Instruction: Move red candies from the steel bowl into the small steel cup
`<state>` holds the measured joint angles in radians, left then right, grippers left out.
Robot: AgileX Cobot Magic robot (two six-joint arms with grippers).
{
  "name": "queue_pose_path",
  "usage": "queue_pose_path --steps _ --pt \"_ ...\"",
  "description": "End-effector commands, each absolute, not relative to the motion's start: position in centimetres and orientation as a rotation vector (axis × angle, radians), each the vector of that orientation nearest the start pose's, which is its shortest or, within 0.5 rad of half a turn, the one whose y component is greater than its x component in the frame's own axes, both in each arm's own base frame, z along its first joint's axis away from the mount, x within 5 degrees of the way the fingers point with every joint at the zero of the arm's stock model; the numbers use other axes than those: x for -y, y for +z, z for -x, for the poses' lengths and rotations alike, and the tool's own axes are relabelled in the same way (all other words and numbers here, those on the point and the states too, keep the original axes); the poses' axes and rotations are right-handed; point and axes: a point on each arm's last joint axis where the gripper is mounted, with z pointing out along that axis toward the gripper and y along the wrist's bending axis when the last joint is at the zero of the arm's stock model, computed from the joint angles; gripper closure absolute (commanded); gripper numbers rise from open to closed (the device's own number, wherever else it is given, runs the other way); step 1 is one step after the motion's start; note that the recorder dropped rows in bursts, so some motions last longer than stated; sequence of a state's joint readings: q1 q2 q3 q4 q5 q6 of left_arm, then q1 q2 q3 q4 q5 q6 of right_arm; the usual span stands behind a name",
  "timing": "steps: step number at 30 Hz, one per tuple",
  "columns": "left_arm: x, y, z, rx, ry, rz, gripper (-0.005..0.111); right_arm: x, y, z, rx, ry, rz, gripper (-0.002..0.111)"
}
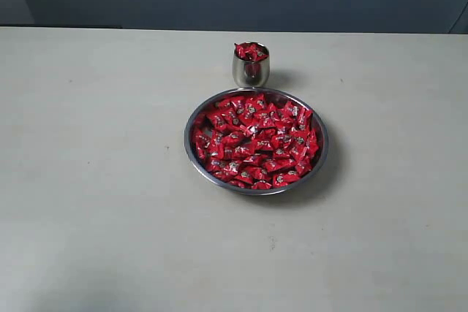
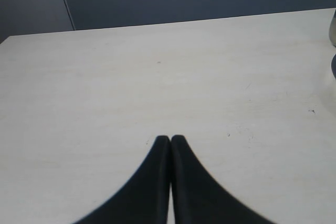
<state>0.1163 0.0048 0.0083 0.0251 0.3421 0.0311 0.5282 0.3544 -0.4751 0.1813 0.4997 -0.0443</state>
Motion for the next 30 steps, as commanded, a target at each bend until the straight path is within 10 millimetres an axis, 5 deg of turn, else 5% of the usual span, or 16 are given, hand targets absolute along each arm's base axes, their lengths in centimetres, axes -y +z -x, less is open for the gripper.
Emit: queue_pose_path --steps 1,6,10,19,30 --pt "-0.7 18.3 -5.3 -1.821 0.124 0.055 0.106 -3.5 27.8 -6.3 -1.805 0.412 0.378 0.108" --pt "-0.7 18.3 -5.3 -1.821 0.124 0.055 0.106 -1.5 23.1 -5.8 -1.792 0.202 0.161 0.108" --pt "-0.7 18.3 -5.3 -1.821 0.124 0.055 0.106 -1.1 20.7 -6.2 -1.818 0.124 0.154 0.108" --pt "-0.7 18.3 -5.3 -1.821 0.124 0.055 0.106 -0.8 19.8 -5.4 -1.725 0.072 0.185 0.108" --pt "-0.7 18.3 -5.3 -1.821 0.124 0.055 0.106 -0.3 18.1 -5.3 -1.837 0.011 0.116 0.108"
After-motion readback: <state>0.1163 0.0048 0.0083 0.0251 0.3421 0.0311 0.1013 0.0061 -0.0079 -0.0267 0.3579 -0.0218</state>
